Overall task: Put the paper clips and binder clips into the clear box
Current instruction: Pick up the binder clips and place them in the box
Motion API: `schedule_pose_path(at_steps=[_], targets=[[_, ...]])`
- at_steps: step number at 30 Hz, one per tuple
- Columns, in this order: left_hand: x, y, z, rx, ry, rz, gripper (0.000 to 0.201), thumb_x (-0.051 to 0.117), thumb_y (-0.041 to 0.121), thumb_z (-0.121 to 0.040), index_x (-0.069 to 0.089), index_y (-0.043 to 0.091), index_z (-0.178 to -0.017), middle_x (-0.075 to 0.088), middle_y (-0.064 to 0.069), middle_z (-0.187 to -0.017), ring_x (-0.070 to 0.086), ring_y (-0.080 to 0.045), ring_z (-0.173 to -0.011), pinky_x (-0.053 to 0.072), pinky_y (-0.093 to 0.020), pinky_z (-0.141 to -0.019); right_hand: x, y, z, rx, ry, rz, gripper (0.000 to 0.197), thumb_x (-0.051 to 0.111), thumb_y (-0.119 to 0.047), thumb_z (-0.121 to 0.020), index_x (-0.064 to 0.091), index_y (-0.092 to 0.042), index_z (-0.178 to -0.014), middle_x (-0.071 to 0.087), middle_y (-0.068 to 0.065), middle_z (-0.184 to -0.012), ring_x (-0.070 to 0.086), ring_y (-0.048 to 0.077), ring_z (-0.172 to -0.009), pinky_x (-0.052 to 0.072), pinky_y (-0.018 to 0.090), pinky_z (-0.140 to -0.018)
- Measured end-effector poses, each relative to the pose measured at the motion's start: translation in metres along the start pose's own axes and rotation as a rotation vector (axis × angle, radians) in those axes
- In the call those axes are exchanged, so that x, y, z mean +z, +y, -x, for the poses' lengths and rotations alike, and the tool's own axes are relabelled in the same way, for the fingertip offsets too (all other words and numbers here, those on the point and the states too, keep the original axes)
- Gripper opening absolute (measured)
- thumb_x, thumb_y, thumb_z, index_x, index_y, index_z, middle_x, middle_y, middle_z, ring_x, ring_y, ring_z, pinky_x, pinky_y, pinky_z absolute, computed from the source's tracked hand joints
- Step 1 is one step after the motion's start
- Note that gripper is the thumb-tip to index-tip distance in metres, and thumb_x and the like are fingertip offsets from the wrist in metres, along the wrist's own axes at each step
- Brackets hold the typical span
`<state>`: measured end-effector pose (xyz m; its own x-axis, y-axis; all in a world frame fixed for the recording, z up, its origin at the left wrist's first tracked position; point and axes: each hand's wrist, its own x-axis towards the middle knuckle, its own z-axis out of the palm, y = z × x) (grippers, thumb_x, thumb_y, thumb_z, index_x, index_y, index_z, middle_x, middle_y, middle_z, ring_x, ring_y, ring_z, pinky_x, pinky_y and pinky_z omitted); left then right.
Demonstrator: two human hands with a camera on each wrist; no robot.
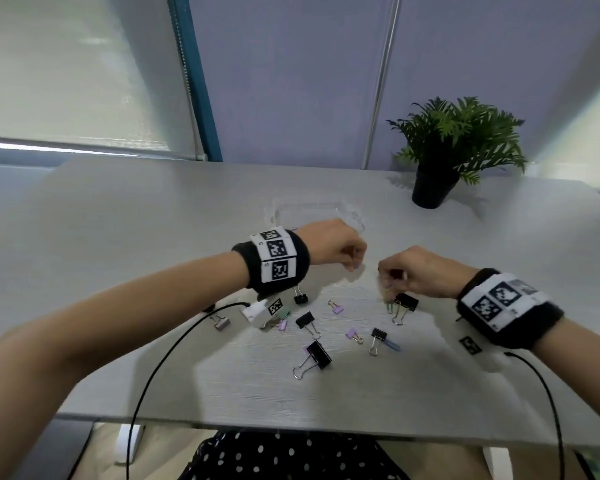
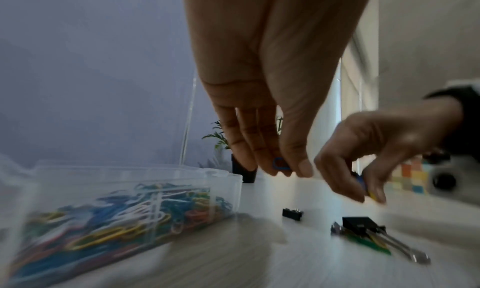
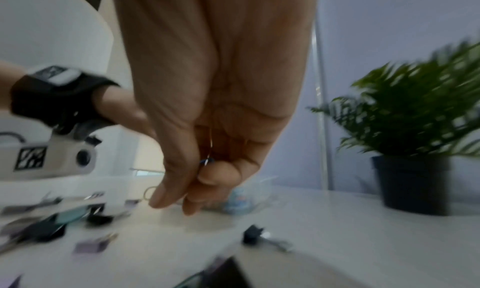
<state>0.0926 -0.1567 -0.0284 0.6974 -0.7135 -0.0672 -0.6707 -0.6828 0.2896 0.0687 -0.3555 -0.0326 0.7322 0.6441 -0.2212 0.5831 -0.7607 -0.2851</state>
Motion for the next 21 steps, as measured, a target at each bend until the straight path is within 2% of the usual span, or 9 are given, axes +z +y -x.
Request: schedule_pose_path(at_steps=[2,6,8,10,12,15,17,19,21], targets=[[0.007,0.013,-0.013,0.096,-0.087,-0.040,0.012,0.061,0.012,-0.084,0.068,0.011,-0.094,0.071,-0.004,-0.093,0.062,-0.015,-0.084,0.047,-0.027,-0.078,-0.010,0.009,0.024,0.066,0.036,-0.052,0.029,0.069,-0.012,-0.079,0.047,-0.023,-0.063,0.062,-0.006,-0.066,0.051,-0.003,-0.056,0.037,0.010,-0.055],[0.030,0.033,-0.031,0.181,-0.254,-0.108,0.028,0.059,0.013,-0.086,0.062,0.015,-0.114,0.070,-0.004,-0.096,0.061,-0.016,-0.088,0.042,-0.024,-0.072,0.006,0.000,0.060,0.133,0.004,-0.199,0.030,0.071,-0.008,-0.075,0.051,-0.025,-0.062,0.060,-0.011,-0.058,0.053,0.002,-0.054,0.040,0.011,-0.053],[0.038,0.038,-0.037,0.188,-0.273,-0.148,0.035,0.062,0.017,-0.084,0.059,0.017,-0.119,0.068,-0.004,-0.099,0.060,-0.019,-0.092,0.043,-0.028,-0.071,0.022,-0.009,0.066,0.125,0.002,-0.247,0.030,0.070,-0.008,-0.074,0.051,-0.026,-0.061,0.061,-0.007,-0.059,0.053,0.003,-0.054,0.040,0.012,-0.053],[0.041,0.042,-0.041,0.185,-0.268,-0.171,0.036,0.061,0.017,-0.085,0.057,0.018,-0.121,0.066,-0.004,-0.099,0.058,-0.019,-0.092,0.036,-0.027,-0.068,0.037,-0.013,0.066,0.119,0.003,-0.283,0.029,0.068,-0.007,-0.074,0.051,-0.027,-0.062,0.065,0.002,-0.064,0.056,0.008,-0.056,0.044,0.014,-0.053],[0.041,0.045,-0.043,0.174,-0.257,-0.163,0.033,0.058,0.017,-0.087,0.056,0.019,-0.120,0.067,-0.002,-0.099,0.058,-0.018,-0.093,0.033,-0.026,-0.067,0.047,-0.015,0.064,0.134,0.013,-0.296,0.027,0.066,-0.004,-0.075,0.052,-0.025,-0.065,0.062,0.003,-0.065,0.055,0.007,-0.055,0.044,0.013,-0.051],[0.042,0.047,-0.044,0.164,-0.251,-0.167,0.025,0.056,0.016,-0.088,0.058,0.016,-0.113,0.067,-0.002,-0.104,0.059,-0.019,-0.096,0.034,-0.026,-0.067,0.055,-0.017,0.060,0.138,0.062,-0.267,0.021,0.060,0.002,-0.076,0.053,-0.017,-0.073,0.049,-0.010,-0.064,0.052,-0.006,-0.057,0.039,0.008,-0.053],[0.044,0.047,-0.045,0.156,-0.253,-0.178,0.021,0.056,0.015,-0.087,0.060,0.015,-0.107,0.066,-0.002,-0.106,0.059,-0.021,-0.099,0.034,-0.027,-0.068,0.060,-0.018,0.056,0.123,0.078,-0.239,0.028,0.062,0.000,-0.075,0.046,-0.022,-0.068,0.044,-0.015,-0.065,0.050,-0.013,-0.063,0.037,0.008,-0.056],[0.045,0.048,-0.045,0.147,-0.247,-0.188,0.019,0.055,0.015,-0.086,0.061,0.016,-0.103,0.064,-0.002,-0.107,0.058,-0.022,-0.101,0.034,-0.027,-0.067,0.065,-0.019,0.052,0.129,0.074,-0.198,0.039,0.067,-0.007,-0.074,0.037,-0.030,-0.065,0.042,-0.017,-0.065,0.048,-0.007,-0.059,0.036,0.010,-0.057],[0.045,0.049,-0.046,0.145,-0.246,-0.200,0.018,0.053,0.013,-0.085,0.062,0.015,-0.100,0.063,-0.003,-0.107,0.057,-0.022,-0.101,0.033,-0.028,-0.067,0.070,-0.021,0.048,0.139,0.099,-0.156,0.044,0.072,-0.015,-0.073,0.032,-0.033,-0.064,0.040,-0.018,-0.066,0.041,-0.001,-0.060,0.034,0.013,-0.056]])
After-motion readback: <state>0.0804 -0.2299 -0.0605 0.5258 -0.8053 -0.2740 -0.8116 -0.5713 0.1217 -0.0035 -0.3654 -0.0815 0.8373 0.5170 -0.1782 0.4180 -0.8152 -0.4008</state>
